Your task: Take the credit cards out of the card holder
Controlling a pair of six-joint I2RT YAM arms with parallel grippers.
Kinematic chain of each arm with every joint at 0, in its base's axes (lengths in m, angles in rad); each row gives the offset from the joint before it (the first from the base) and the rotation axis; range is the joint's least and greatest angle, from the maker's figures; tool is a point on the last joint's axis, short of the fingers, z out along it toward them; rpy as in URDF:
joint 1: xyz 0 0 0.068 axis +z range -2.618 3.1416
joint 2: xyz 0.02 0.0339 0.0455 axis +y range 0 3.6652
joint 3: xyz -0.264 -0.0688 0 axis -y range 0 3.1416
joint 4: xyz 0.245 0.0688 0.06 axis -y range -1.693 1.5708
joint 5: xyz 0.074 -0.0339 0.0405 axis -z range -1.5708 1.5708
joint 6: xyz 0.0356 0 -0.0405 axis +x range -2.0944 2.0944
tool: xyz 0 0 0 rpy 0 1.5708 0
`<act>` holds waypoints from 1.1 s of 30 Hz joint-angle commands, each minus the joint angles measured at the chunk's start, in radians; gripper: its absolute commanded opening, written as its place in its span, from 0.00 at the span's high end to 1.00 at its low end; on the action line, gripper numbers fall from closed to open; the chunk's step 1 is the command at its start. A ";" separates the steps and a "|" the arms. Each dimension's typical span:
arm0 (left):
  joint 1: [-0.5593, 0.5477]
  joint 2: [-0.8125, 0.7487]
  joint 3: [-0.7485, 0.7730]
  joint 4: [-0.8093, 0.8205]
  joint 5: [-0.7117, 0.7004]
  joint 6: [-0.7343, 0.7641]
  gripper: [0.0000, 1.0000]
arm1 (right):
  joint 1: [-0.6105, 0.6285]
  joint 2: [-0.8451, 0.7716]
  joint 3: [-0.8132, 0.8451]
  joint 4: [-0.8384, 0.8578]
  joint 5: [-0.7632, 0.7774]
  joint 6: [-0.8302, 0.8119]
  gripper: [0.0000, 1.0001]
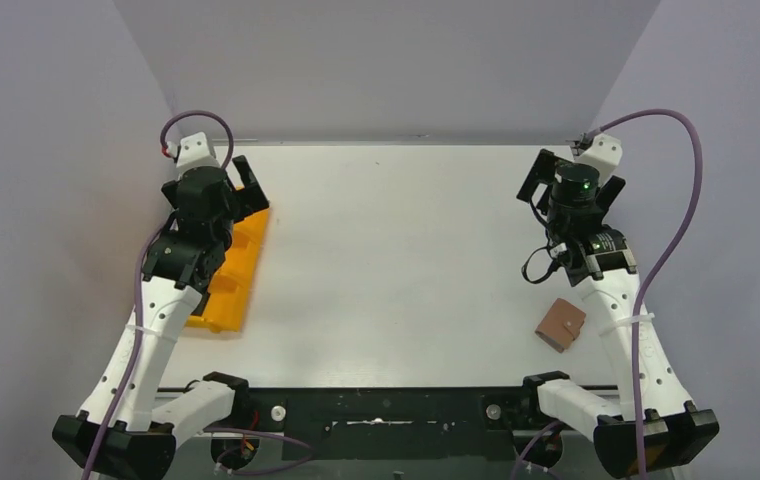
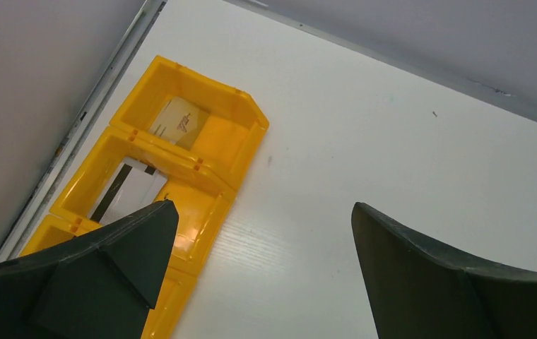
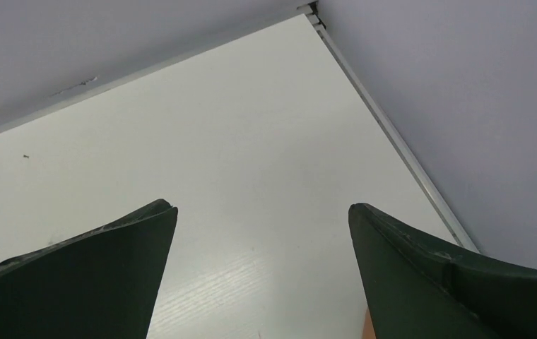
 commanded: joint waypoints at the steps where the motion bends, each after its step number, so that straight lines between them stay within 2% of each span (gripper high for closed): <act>1: 0.030 -0.028 -0.042 -0.034 0.060 -0.028 0.03 | -0.040 -0.050 -0.070 -0.003 -0.052 0.081 0.02; 12: 0.161 -0.034 -0.189 -0.092 0.192 -0.173 0.04 | -0.110 -0.102 -0.231 -0.012 -0.253 0.156 0.02; 21: 0.249 -0.017 -0.340 -0.037 0.311 -0.328 0.08 | -0.127 -0.088 -0.300 0.002 -0.356 0.187 0.02; 27: 0.263 0.042 -0.370 -0.013 0.275 -0.431 0.11 | -0.130 -0.041 -0.308 0.020 -0.426 0.203 0.02; 33: 0.275 0.093 -0.350 0.079 0.215 -0.510 0.13 | -0.131 0.008 -0.300 0.027 -0.439 0.205 0.02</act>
